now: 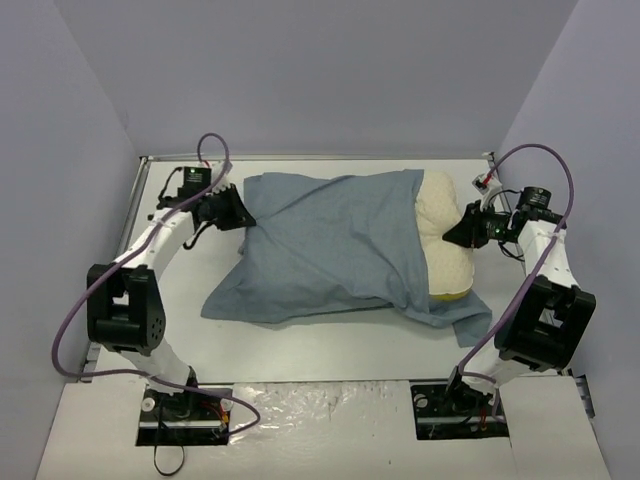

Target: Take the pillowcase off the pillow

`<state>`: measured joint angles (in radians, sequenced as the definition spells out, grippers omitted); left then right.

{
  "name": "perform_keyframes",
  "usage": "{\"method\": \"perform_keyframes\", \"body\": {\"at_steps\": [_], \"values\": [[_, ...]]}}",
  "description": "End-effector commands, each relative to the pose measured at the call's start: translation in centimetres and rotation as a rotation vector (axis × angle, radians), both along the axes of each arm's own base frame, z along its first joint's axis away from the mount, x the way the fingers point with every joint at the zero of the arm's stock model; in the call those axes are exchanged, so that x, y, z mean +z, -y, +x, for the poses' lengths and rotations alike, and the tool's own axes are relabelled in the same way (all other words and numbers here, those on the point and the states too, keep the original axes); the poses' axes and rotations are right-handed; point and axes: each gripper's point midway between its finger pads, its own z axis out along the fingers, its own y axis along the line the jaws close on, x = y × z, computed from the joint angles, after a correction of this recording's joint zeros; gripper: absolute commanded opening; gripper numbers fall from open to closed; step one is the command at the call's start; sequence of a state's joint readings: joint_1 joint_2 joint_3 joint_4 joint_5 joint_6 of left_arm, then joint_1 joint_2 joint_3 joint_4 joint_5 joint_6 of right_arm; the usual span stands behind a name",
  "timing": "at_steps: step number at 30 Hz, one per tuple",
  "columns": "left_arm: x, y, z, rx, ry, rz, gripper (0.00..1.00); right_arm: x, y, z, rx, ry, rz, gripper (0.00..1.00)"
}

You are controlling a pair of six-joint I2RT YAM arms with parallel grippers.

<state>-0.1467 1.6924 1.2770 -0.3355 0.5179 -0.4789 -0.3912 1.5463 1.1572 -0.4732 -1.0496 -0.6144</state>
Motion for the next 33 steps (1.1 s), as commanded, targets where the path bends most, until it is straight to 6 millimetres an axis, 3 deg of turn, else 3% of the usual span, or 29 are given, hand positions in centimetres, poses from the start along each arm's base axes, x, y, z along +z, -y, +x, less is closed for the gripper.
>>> {"method": "perform_keyframes", "body": {"at_steps": [1,2,4,7,11,14,18,21,22,24,25,27,28,29,30,31,32,33], "values": [[5.9,-6.2,1.2,0.147,0.156,0.045,0.02,4.1,0.8,0.3,-0.009,0.123,-0.010,0.00],[6.6,-9.0,1.6,0.223,0.172,0.035,0.02,4.6,1.5,0.5,-0.026,0.136,-0.013,0.00],[7.0,-12.2,2.0,0.313,0.187,0.005,0.02,5.3,1.9,0.5,-0.042,0.150,-0.010,0.00],[6.8,-15.1,2.5,0.410,0.180,-0.031,0.02,6.5,3.1,0.5,-0.074,0.181,-0.016,0.00],[5.9,-20.7,2.7,0.577,0.177,-0.052,0.02,8.5,5.1,0.3,-0.124,0.228,-0.009,0.00],[5.5,-22.4,2.7,0.626,0.172,-0.042,0.02,9.5,7.0,0.0,-0.170,0.256,-0.003,0.00],[6.0,-22.7,3.0,0.635,0.182,-0.051,0.02,9.6,8.3,-0.3,-0.202,0.267,-0.020,0.00],[7.2,-24.5,2.8,0.684,0.197,0.023,0.02,10.6,10.8,-1.1,-0.265,0.302,-0.030,0.00],[7.4,-25.4,2.7,0.704,0.201,0.043,0.02,11.1,12.8,-1.8,-0.318,0.316,-0.037,0.00],[8.2,-26.4,2.8,0.738,0.211,0.067,0.02,11.7,14.2,-2.4,-0.350,0.332,-0.031,0.00],[8.4,-26.6,2.8,0.744,0.215,0.073,0.02,11.6,15.0,-2.8,-0.370,0.335,-0.039,0.00],[8.9,-25.7,3.5,0.715,0.244,0.030,0.02,10.6,14.7,-2.9,-0.370,0.310,-0.058,0.00],[8.5,-23.7,4.1,0.667,0.235,-0.008,0.02,9.4,13.9,-3.0,-0.314,0.315,-0.110,0.00],[8.7,-21.4,4.5,0.584,0.236,-0.062,0.02,8.7,11.1,-2.6,-0.224,0.302,-0.126,0.00],[9.0,-19.7,4.9,0.529,0.241,-0.083,0.03,7.1,9.6,-3.0,-0.189,0.237,-0.154,0.00],[9.3,-17.8,5.2,0.465,0.256,-0.094,0.09,6.2,7.9,-2.9,-0.137,0.218,-0.173,0.00],[9.8,-14.1,5.3,0.364,0.268,-0.104,0.29,5.3,4.2,-2.9,-0.031,0.210,-0.181,0.00],[10.5,-12.0,4.9,0.277,0.290,-0.077,0.41,4.4,3.2,-3.0,-0.002,0.190,-0.219,0.00]]}}
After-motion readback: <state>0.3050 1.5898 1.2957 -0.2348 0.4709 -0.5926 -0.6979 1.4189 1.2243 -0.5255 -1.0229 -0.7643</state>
